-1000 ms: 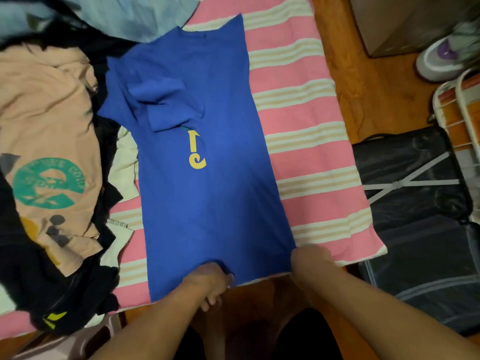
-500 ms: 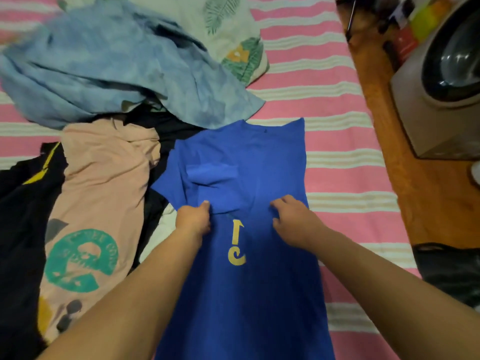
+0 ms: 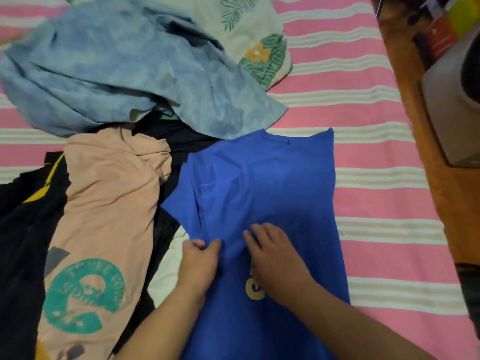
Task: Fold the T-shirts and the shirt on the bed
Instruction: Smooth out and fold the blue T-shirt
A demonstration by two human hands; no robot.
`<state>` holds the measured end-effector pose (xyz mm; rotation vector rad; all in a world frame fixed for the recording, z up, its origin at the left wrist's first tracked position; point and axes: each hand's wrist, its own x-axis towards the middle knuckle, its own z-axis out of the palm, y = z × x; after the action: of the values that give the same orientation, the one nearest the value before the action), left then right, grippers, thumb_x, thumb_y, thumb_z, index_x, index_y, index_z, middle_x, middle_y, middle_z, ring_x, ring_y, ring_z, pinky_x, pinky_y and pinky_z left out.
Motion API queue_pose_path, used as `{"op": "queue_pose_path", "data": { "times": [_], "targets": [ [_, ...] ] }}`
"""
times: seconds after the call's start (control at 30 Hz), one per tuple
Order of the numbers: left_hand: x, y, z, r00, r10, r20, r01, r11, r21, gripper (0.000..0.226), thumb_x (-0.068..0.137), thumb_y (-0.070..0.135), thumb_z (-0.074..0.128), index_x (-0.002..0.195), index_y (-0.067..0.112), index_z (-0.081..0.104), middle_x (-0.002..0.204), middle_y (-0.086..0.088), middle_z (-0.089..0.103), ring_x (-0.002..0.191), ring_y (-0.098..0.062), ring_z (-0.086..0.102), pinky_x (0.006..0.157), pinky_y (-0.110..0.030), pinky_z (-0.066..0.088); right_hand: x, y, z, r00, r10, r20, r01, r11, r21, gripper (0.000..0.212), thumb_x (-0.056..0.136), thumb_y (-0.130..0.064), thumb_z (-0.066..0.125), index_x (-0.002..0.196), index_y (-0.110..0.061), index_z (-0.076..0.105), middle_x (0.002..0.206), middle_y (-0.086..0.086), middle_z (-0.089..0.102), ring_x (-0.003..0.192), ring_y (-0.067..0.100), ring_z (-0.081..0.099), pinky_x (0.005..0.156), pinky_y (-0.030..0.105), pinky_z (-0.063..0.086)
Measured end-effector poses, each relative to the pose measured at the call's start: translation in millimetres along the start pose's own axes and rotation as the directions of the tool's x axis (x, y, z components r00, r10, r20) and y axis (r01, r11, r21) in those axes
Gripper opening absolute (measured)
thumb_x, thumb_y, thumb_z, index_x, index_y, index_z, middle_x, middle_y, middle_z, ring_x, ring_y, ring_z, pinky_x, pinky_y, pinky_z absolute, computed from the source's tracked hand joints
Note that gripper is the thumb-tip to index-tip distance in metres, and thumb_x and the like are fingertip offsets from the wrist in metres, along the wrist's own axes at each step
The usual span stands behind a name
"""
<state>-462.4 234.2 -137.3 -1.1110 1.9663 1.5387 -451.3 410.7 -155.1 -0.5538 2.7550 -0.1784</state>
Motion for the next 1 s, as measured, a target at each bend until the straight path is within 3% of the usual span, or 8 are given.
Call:
{"op": "queue_pose_path", "data": {
  "times": [0.13,0.27,0.33,0.47,0.57,0.73,0.9,1.0],
  "targets": [
    [42.9,42.6,3.0,0.941,0.333,-0.064,-0.291,0.89,0.35,0.035,0.09,0.027,0.067,0.117,0.017,0.049,0.104,-0.004,0.062,0.097,-0.03,0.062,0.089,-0.045,0.051,9.3,-18.1,17.1,0.995,-0.088,-0.039,0.089,0.996,0.015,0.078,0.066,-0.021,0.073,0.139,-0.002,0.051,0.128,0.014,0.053,0.111,0.034,0.053,0.103,0.044,0.048],
    [82.1,84.0,10.9,0.586,0.734,0.342,-0.592,0.1,0.8,0.053,0.095,0.028,0.06,0.145,0.015,0.045,0.14,-0.009,0.051,0.123,-0.034,0.048,0.098,-0.046,0.044,11.9,-31.9,17.9,0.993,-0.011,-0.119,0.007,0.999,-0.033,0.067,0.073,-0.017,0.071,0.137,-0.004,0.053,0.124,0.014,0.054,0.108,0.033,0.053,0.106,0.047,0.046],
    [105.0,103.9,14.1,0.601,0.666,0.442,-0.505,-0.113,0.856,0.053,0.097,0.038,0.057,0.144,0.015,0.047,0.141,-0.01,0.049,0.126,-0.036,0.045,0.098,-0.047,0.042,10.6,-36.2,18.4,0.982,0.022,-0.188,-0.024,1.0,-0.007,0.057,0.074,-0.013,0.068,0.129,-0.009,0.056,0.122,0.013,0.054,0.105,0.032,0.052,0.105,0.049,0.046],
    [133.1,128.7,-0.8,0.807,0.457,0.375,-0.401,-0.042,0.915,0.036,0.099,0.037,0.052,0.119,0.009,0.064,0.129,-0.019,0.059,0.123,-0.04,0.052,0.1,-0.046,0.046,7.1,-27.9,23.8,0.974,0.161,-0.158,-0.145,0.984,0.106,0.045,0.069,-0.014,0.071,0.108,-0.011,0.05,0.111,0.011,0.045,0.098,0.032,0.05,0.09,0.042,0.05],
    [137.4,131.8,-21.1,0.816,0.488,0.31,-0.424,0.142,0.894,0.025,0.101,0.032,0.052,0.101,0.008,0.06,0.115,-0.022,0.067,0.109,-0.04,0.062,0.086,-0.04,0.047,0.3,-19.8,28.8,0.948,0.202,-0.247,-0.188,0.979,0.083,0.023,0.077,-0.023,0.072,0.087,-0.009,0.057,0.096,0.009,0.042,0.089,0.031,0.047,0.081,0.041,0.052],
    [132.3,123.7,-25.0,0.827,0.479,0.292,-0.517,0.448,0.729,0.029,0.095,0.046,0.064,0.089,0.018,0.06,0.082,0.005,0.064,0.085,-0.024,0.063,0.075,-0.034,0.043,-1.4,-13.5,41.1,0.924,0.285,-0.256,-0.258,0.957,0.134,0.016,0.091,-0.025,0.059,0.1,-0.012,0.061,0.1,0.005,0.055,0.096,0.031,0.053,0.089,0.04,0.046],
    [137.9,116.9,-23.2,0.825,0.406,0.393,-0.515,0.255,0.819,0.019,0.092,0.041,0.068,0.083,0.026,0.06,0.094,-0.002,0.064,0.095,-0.028,0.065,0.087,-0.038,0.051,1.1,-11.0,28.5,0.962,0.223,-0.16,-0.201,0.97,0.138,0.049,0.039,-0.007,0.062,0.086,-0.016,0.057,0.083,-0.001,0.047,0.073,0.021,0.042,0.066,0.029,0.036],
    [141.3,120.1,-23.4,0.848,0.419,0.325,-0.49,0.385,0.782,0.016,0.097,0.032,0.064,0.098,0.016,0.064,0.095,-0.002,0.064,0.097,-0.027,0.061,0.084,-0.033,0.045,2.1,-3.8,23.1,0.952,0.22,-0.214,-0.18,0.964,0.194,0.047,0.039,0.004,0.06,0.082,-0.014,0.057,0.079,0.0,0.048,0.068,0.02,0.043,0.059,0.031,0.044]
  ]
}}
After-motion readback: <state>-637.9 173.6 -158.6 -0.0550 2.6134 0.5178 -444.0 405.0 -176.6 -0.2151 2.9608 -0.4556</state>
